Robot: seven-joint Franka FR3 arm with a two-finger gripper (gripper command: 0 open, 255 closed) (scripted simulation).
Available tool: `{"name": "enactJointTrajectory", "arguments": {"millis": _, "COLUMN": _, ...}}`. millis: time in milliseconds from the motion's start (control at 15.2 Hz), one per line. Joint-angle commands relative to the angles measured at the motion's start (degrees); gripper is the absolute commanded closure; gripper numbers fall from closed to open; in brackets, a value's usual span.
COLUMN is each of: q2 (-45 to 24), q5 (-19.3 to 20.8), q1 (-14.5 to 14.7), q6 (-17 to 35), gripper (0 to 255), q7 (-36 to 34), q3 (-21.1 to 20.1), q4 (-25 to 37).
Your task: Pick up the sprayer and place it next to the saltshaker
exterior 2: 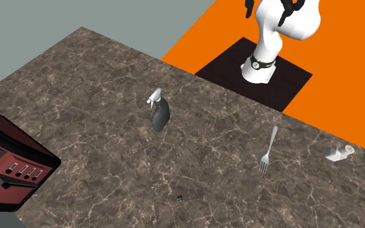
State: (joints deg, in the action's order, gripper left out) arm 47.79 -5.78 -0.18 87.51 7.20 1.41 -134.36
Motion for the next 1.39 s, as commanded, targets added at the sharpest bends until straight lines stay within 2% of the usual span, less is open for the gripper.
{"name": "enactJointTrajectory", "arguments": {"millis": 0, "q2": 0.00, "q5": 0.00, "q1": 0.00, "q6": 0.00, "gripper": 0, "q7": 0.00, "q3": 0.00, "q4": 0.00}}
{"name": "enactJointTrajectory", "arguments": {"millis": 660, "q2": -18.35, "q5": 2.26, "q1": -1.31, "q6": 14.76, "gripper": 0, "q7": 4.20, "q3": 3.38, "q4": 3.86}}
{"name": "enactJointTrajectory", "arguments": {"millis": 1320, "q2": -38.97, "q5": 1.86, "q1": -2.28, "q6": 24.47, "gripper": 0, "q7": 8.14, "q3": 6.50, "q4": 15.10}}
